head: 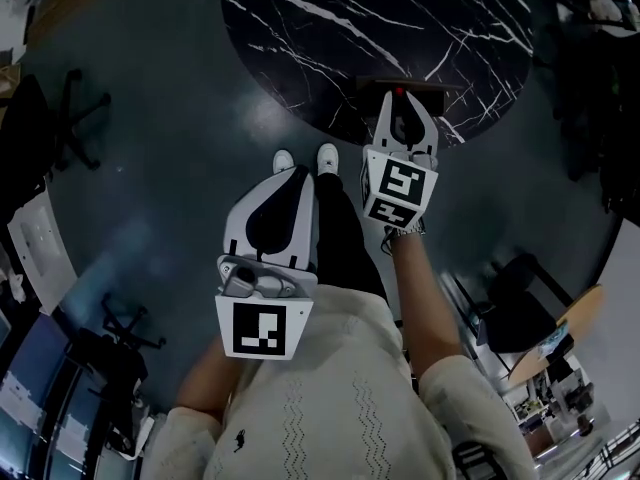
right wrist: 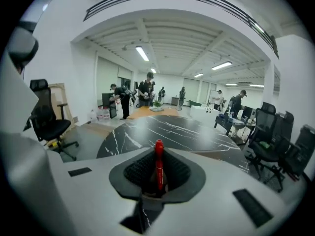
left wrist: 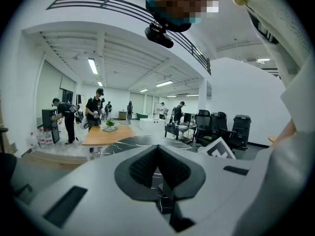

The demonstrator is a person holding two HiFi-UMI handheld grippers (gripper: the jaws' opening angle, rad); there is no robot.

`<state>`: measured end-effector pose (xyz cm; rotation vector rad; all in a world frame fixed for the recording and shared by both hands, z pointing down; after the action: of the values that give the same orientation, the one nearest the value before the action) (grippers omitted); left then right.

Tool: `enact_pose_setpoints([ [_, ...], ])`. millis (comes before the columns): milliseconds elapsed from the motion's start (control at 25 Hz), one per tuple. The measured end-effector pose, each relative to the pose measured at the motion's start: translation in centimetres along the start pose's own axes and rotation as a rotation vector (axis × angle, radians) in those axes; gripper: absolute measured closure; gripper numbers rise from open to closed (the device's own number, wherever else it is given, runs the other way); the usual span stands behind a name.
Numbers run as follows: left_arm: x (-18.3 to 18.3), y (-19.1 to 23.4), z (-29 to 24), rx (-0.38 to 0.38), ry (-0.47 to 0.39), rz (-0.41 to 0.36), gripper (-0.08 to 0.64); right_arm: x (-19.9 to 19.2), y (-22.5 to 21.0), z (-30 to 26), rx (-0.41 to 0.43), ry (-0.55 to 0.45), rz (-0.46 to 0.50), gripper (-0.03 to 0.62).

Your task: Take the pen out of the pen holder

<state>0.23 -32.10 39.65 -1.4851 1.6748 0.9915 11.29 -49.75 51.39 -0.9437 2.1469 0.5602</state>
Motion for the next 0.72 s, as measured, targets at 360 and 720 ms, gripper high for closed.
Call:
enact_pose_setpoints([
  [360, 2.7, -1.4, 0.3, -0.045, -0.056, -0.087, 0.548, 4.5, -4.1, 8.4, 0.104, -0.124, -0.194, 0.532],
  [720, 5.5, -2.2, 2.3, -0.045, -0.165, -0.031, 0.548, 8.7, -4.5, 17.5, 0.162, -0.240, -0.194, 0.531],
])
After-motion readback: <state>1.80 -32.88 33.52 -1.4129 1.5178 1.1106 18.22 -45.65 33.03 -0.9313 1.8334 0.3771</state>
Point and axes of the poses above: the fingertips, and each gripper's own axes: z backward along the fingers, y to its left, x out of its top, the point moved 9 cm from there along z, backward along the fingers, and after that the axes turned 9 degrees about y, right-handed, at the moved point
